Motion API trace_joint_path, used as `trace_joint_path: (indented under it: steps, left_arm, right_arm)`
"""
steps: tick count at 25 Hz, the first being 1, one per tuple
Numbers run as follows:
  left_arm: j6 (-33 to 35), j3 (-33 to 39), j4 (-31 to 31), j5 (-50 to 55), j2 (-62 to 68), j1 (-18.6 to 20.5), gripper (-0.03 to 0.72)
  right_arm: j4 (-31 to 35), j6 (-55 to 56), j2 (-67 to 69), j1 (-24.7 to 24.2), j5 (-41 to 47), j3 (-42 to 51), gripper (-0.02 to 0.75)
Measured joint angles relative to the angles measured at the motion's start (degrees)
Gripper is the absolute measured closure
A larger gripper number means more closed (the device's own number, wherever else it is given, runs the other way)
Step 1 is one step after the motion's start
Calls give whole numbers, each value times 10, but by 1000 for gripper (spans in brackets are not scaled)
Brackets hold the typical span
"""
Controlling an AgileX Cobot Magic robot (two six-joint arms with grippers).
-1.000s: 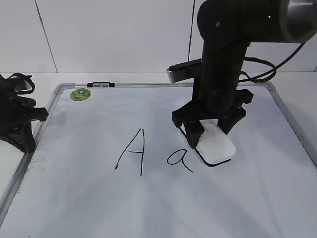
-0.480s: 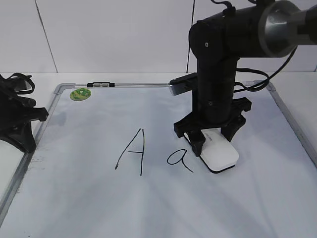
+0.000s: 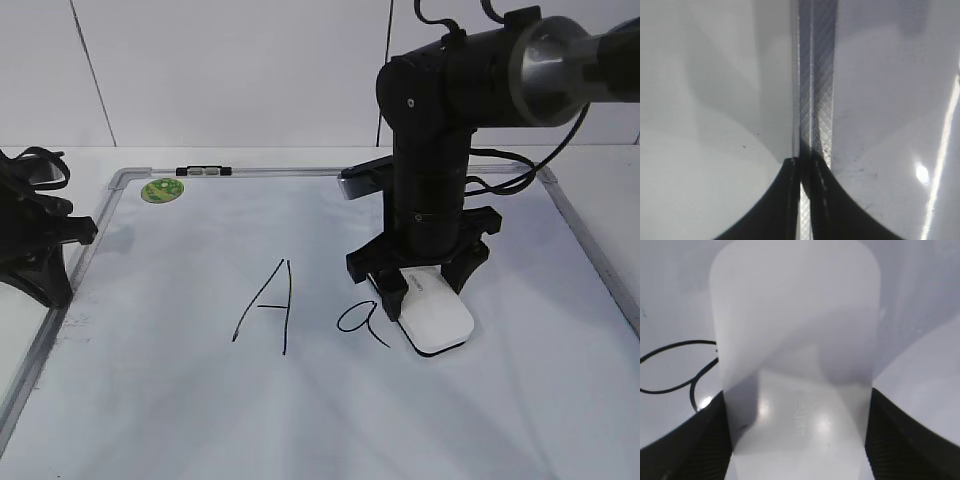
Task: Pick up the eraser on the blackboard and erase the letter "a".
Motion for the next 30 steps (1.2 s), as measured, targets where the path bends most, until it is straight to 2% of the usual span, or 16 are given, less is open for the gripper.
trace_joint_path:
  steps: [9,24,30]
  left_arm:
    - [0,0,0,0,0,0,670]
    - [0,0,-1,0,0,0,670]
    - [0,0,-1,0,0,0,670]
  right_arm:
    - [5,0,1,1,0,-1,167]
    - [3,0,1,89,-8,-1,167]
    - [-4,5,3,97,-9,-1,167]
